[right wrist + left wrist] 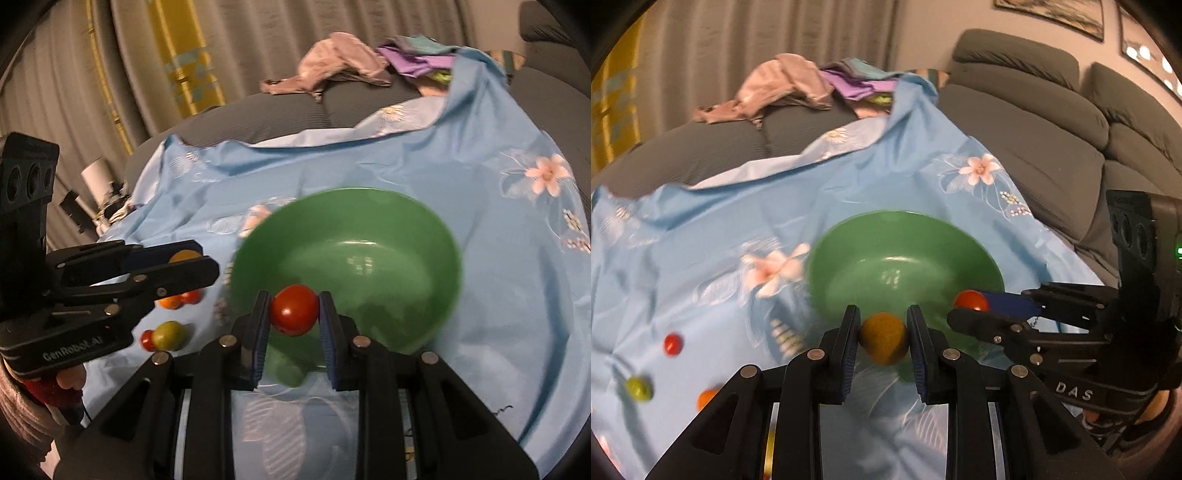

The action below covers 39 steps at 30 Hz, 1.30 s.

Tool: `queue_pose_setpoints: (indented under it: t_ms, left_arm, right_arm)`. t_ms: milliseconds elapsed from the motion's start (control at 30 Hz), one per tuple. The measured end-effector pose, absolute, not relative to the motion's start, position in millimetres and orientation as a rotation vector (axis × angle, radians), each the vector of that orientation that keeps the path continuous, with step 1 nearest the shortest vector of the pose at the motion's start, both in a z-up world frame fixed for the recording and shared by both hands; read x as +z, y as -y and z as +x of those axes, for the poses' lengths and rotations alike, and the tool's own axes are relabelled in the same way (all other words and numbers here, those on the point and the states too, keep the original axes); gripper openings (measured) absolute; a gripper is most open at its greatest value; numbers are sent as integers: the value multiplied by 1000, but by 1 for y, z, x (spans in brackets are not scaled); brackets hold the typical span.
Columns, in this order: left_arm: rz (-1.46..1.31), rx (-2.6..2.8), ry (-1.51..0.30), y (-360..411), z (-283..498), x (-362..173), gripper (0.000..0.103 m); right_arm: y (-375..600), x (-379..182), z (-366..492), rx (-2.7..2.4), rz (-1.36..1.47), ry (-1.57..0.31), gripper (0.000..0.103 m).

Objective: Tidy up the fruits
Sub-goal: 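Carry both fruits to the green bowl and open both tools over it, then grasp a small yellow fruit with the left tool while the right grasps a red tomato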

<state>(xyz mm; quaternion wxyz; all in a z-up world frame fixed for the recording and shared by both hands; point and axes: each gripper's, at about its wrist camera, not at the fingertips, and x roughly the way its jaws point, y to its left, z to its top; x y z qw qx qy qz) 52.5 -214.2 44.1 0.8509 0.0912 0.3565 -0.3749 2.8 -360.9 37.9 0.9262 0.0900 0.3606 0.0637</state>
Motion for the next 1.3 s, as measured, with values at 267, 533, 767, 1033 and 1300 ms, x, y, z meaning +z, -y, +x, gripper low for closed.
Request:
queue_pose_setpoints:
  t_ms: [267, 533, 767, 1033, 1300]
  left_arm:
    - [263, -761, -823, 239, 61, 17, 26]
    - [215, -719, -790, 216, 51, 31, 71]
    - [147, -588, -811, 140, 29, 34, 71]
    - [60, -333, -865, 34, -6, 25, 71]
    - [-5, -261, -888, -12, -33, 19, 71]
  right_arm:
    - [372, 25, 7, 87, 190, -772, 28]
    - [382, 34, -8, 60, 224, -747, 40]
    - [384, 43, -25, 58, 240, -741, 43]
    - [353, 53, -34, 146, 208, -733, 46]
    - [311, 51, -39, 264, 158, -767, 49]
